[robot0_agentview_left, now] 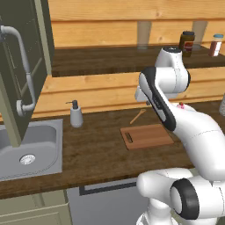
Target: From the different types of pastries on the counter, select a croissant and place it on the cutting board. Then retrieve a jar of jam from the cabinet and place it alongside the croissant on the cutting board.
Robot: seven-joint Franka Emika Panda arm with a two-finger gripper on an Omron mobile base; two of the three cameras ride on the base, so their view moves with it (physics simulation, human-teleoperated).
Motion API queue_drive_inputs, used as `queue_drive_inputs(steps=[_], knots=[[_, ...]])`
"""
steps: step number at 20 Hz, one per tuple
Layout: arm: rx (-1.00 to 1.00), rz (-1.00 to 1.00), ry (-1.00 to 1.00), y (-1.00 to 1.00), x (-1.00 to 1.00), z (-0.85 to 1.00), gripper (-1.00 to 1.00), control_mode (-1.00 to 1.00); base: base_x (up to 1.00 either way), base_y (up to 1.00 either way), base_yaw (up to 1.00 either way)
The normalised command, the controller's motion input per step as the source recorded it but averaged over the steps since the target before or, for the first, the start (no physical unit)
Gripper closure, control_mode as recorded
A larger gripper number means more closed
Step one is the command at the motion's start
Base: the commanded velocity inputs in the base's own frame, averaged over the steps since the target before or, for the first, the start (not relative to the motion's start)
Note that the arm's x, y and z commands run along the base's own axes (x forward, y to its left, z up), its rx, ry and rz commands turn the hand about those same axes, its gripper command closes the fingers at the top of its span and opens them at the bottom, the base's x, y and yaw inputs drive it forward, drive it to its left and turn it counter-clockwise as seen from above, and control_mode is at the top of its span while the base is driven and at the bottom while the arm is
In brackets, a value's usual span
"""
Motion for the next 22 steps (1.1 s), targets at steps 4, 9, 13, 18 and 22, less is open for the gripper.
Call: queue_drive_inputs(steps=[4, 9, 13, 18, 22], knots=[[0.0, 0.0, -0.01, 0.0, 0.0, 0.0, -1.0, -1.0, 0.0, 0.0, 0.0], [0.0, 0.0, 0.0, 0.0, 0.0, 0.0, -1.0, -1.0, 0.0, 0.0, 0.0], [0.0, -0.02, 0.0, -0.19, -0.01, 0.0, -1.0, -1.0, 0.0, 0.0, 0.0], [0.0, -0.02, 0.04, -0.93, 0.02, -0.11, -1.0, -1.0, 0.0, 0.0, 0.0], [0.0, -0.07, 0.07, -0.94, 0.0, -0.15, -1.0, -1.0, 0.0, 0.0, 0.0]])
